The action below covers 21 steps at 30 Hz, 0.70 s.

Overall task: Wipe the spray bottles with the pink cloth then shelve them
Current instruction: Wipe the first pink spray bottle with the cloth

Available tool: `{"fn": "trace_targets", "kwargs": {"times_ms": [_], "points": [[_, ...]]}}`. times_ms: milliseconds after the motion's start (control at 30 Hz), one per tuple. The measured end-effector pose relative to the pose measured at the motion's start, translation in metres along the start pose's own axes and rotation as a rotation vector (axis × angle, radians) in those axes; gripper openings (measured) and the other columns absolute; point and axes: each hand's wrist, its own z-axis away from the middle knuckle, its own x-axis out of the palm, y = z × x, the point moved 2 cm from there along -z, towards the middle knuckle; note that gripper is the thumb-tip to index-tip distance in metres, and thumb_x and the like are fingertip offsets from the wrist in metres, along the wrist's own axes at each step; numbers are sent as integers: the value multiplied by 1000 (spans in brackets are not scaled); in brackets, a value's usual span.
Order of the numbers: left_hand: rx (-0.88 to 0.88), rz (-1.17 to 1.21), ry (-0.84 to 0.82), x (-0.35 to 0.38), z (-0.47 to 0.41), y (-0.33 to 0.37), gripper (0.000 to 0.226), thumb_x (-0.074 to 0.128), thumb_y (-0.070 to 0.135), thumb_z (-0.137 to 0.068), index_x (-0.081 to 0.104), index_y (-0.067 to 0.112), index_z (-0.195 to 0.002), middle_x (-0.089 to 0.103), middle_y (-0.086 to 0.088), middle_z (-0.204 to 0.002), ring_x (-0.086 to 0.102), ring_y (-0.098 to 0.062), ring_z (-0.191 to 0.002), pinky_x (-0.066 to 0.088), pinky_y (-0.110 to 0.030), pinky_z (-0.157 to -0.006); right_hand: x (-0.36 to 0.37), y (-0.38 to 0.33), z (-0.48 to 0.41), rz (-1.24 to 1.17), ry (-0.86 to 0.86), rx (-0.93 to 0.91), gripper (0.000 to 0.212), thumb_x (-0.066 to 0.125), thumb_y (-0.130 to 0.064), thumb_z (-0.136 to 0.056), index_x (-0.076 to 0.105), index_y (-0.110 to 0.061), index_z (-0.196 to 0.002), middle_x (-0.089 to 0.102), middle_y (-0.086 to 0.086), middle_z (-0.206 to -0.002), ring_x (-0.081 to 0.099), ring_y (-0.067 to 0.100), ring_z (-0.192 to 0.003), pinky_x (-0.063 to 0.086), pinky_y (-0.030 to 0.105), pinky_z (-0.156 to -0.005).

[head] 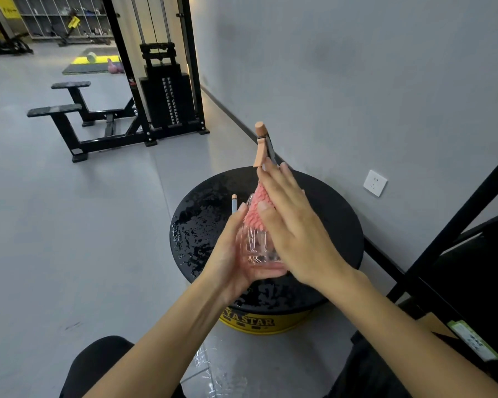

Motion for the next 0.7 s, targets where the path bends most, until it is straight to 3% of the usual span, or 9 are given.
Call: {"fn": "trace_targets", "kwargs": {"times_ms": [100, 233, 300, 400, 500, 567, 700], "points": [[15, 49, 49, -3, -3, 2, 48, 38, 50, -98, 78, 24, -98, 76, -5, -102, 74, -19, -87, 61, -37, -62, 8, -6, 16, 89, -10, -82, 55, 23, -35, -105, 13, -22, -157, 0, -13, -164, -12, 0, -149, 5, 44, -124], [54, 163, 72, -5, -5, 5, 47, 40, 45, -98, 69, 12, -116, 72, -11, -114, 71, -21, -103, 60, -31, -84, 18, -9, 38, 162, -33, -160, 56, 30, -26, -103, 13, -21, -156, 2, -11, -165, -8, 5, -151, 6, 44, -124], [32, 135, 49, -4, -5, 2, 48, 37, 46, -100, 70, 15, -114, 73, -10, -111, 73, -19, -97, 61, -31, -77, 15, -9, 33, 159, -34, -149, 56, 29, -26, -103, 14, -22, -156, 4, -12, -165, -8, 4, -150, 5, 43, -124], [-7, 36, 35, -1, -3, -3, 46, 36, 49, -99, 71, 19, -107, 76, -5, -89, 74, -16, -73, 61, -36, -54, 1, -5, 11, 76, -19, -61, 55, 24, -34, -102, 14, -25, -156, 3, -15, -164, -10, -2, -148, 4, 39, -124], [-6, -1, 47, 1, -1, -4, 45, 36, 48, -99, 68, 17, -105, 76, -5, -78, 73, -18, -64, 61, -41, -53, -4, 1, -1, 6, -37, -9, 58, 22, -35, -100, 11, -25, -156, 1, -15, -164, -11, -6, -147, 3, 32, -124], [7, 45, 65, -3, -3, -2, 46, 36, 46, -101, 70, 16, -105, 76, -6, -85, 74, -19, -69, 61, -39, -51, 0, -1, 7, 48, -38, -51, 59, 23, -29, -100, 9, -23, -157, -2, -13, -165, -11, -2, -148, 3, 35, -124], [22, 228, 127, -12, -10, -1, 49, 39, 42, -103, 76, 11, -106, 72, -13, -111, 72, -22, -97, 60, -36, -79, 17, -6, 35, 175, -47, -160, 61, 33, -20, -100, 10, -18, -157, 0, -8, -165, -10, 8, -151, 6, 45, -124]]}}
